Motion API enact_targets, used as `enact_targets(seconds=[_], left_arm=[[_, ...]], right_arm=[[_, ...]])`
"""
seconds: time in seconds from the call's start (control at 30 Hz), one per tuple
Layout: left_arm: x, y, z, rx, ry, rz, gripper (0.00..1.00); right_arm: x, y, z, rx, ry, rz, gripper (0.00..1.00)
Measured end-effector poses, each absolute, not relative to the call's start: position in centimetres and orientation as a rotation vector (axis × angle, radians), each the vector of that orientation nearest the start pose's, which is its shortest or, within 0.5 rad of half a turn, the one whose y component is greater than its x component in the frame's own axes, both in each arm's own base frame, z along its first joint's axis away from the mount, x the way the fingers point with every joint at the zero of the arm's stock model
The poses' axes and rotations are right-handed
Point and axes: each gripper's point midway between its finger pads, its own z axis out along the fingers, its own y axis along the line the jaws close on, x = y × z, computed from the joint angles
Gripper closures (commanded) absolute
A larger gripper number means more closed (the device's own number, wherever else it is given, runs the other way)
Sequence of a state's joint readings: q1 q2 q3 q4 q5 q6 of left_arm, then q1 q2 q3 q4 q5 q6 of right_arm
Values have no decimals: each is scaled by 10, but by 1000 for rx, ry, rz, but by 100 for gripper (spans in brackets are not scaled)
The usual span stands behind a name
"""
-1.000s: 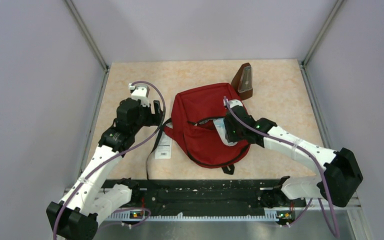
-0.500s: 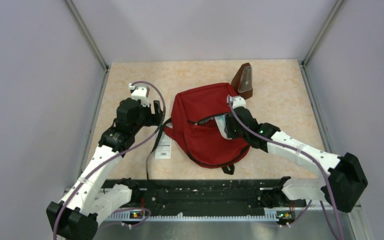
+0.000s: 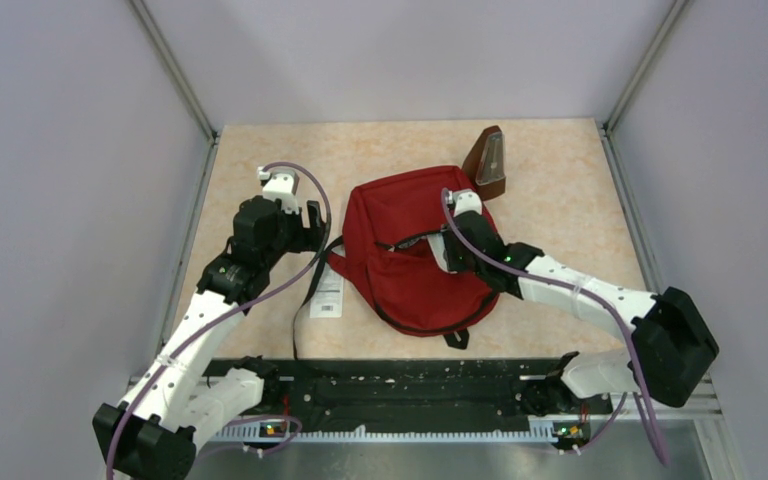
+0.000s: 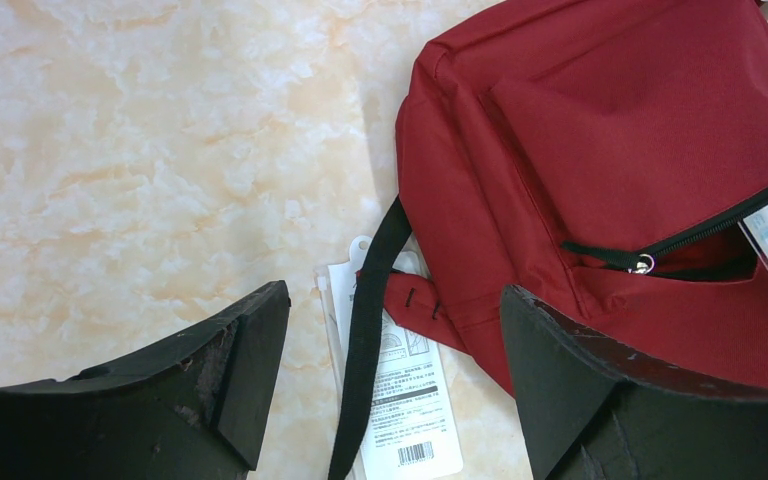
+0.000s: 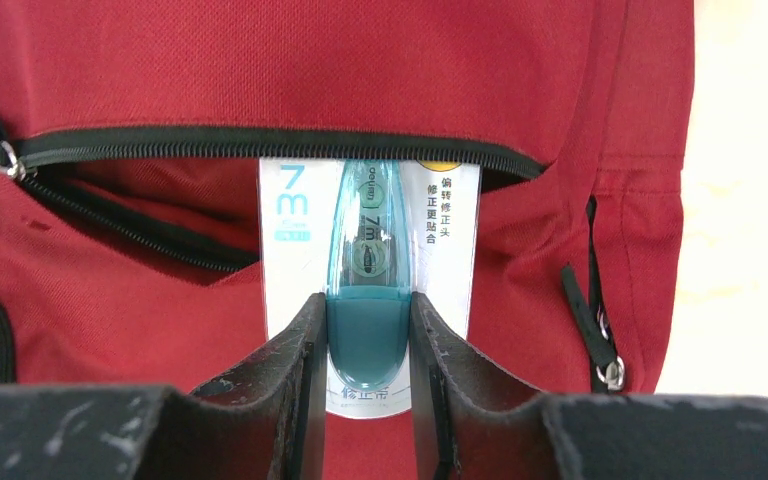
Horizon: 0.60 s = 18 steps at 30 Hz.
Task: Pack the student bag
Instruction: Place the stationery in the student bag.
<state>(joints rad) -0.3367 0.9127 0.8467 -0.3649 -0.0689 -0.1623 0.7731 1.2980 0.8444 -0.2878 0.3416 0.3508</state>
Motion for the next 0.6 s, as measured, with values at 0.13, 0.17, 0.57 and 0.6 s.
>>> enact_targets(seconds=[0.13,0.17,0.57,0.6], left_arm=[[300,-99,224,131,2006,-251,18],[300,-99,224,131,2006,-251,18],[300,-99,224,131,2006,-251,18],[301,-100,224,131,2005,-251,18]], right_arm=[[299,214,115,-299,2243,172,100],[302,215,114,-298,2240,170,100],[344,231,138,-240,2054,196,100],[348,233,140,-236,2029,201,100]])
